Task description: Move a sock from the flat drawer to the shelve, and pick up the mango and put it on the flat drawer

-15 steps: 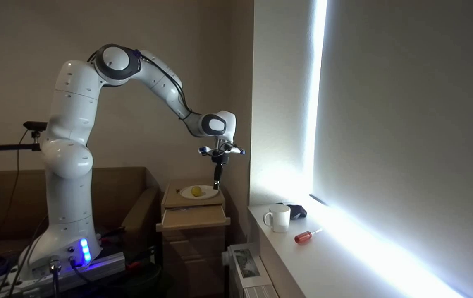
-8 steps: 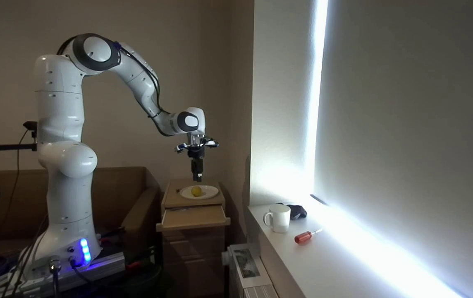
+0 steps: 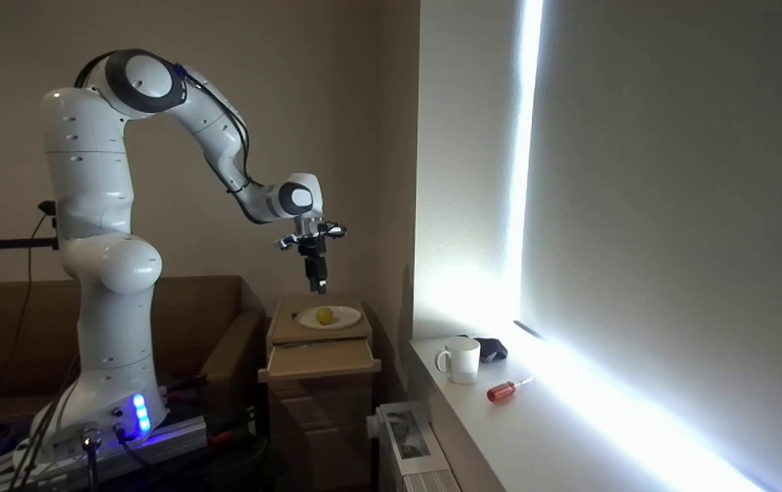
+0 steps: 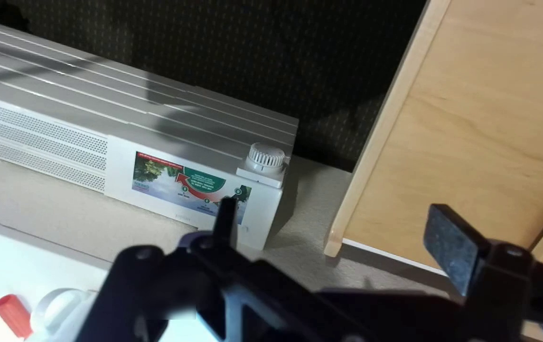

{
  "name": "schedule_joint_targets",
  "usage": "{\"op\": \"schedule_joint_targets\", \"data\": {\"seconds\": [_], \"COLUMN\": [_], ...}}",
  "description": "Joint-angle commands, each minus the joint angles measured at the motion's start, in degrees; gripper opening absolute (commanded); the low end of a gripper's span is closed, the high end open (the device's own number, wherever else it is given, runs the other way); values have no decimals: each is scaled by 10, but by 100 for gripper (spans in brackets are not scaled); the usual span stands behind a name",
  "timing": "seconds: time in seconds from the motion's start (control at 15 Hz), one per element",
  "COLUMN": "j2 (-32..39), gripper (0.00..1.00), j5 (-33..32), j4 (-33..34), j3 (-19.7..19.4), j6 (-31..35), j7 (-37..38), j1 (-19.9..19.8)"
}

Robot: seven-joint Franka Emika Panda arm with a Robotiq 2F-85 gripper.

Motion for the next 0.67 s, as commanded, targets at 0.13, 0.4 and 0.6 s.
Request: {"op": "schedule_joint_targets", "data": {"seconds": [0.13, 0.4, 0.6], "j2": [82, 134, 163], "gripper": [100, 100, 100], "j5": [15, 2, 10], "j4": [45, 99, 141], "j3": [56, 77, 79], "j6": [54, 101, 115], "j7": [-26, -55, -83], "j1": [29, 62, 82]}}
